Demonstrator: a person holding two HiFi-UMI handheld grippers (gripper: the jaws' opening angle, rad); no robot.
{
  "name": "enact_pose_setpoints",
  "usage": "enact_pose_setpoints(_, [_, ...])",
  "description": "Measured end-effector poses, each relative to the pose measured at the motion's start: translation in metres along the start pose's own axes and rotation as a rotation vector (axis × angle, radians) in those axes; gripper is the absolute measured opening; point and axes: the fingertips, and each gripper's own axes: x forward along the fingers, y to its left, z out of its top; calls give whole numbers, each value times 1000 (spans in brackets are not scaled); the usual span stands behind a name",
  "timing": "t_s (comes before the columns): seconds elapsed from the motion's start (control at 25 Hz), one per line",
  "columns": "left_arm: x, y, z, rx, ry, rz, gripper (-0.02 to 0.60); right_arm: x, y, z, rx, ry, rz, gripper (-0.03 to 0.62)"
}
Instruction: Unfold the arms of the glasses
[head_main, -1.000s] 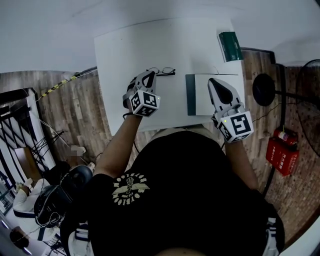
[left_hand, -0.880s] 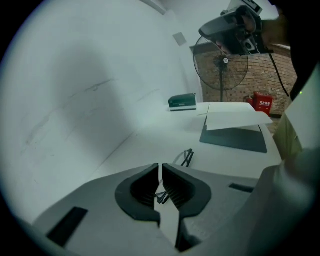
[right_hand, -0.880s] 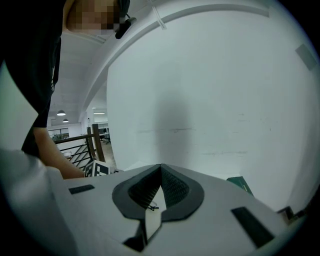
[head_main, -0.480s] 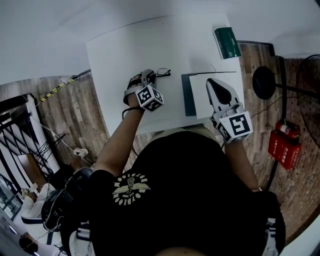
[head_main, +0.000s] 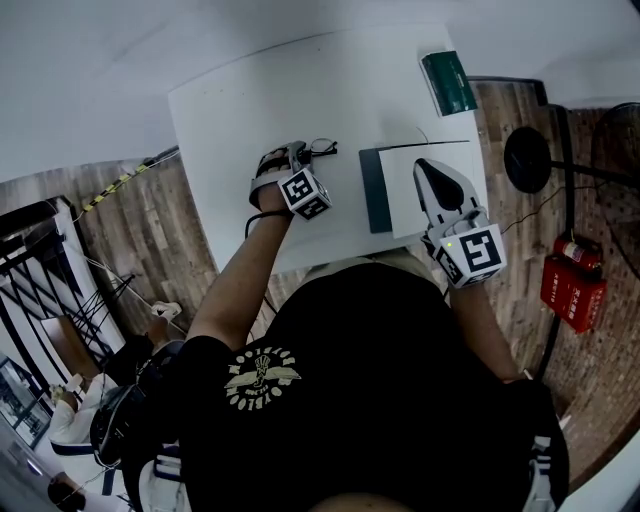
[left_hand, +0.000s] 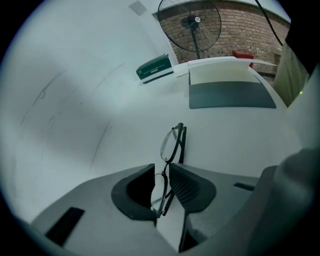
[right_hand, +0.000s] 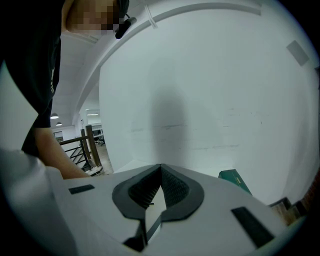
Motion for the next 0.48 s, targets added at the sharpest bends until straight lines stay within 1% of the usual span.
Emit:
enact_pose_setpoints(0.08, [1,1,0,12,5,8,79,-1,1,-1,4,3,-4,2])
enact_pose_setpoints(0.12, [1,2,0,14,3,12,55,-2,2,-1,5,4,-5,2])
enact_pose_setpoints(0.2, [0,5,2,0,-10,19,52,-3,3,-1,9,1,-5,2])
enact_pose_setpoints(0.32, [-5,13,6,-46,-47,39,27,-5,3,1,14,-11,-4,2])
enact_pose_setpoints(0.48, [-18,22,7,-153,-109,43,21,-9,7,4,3,-16,0,2])
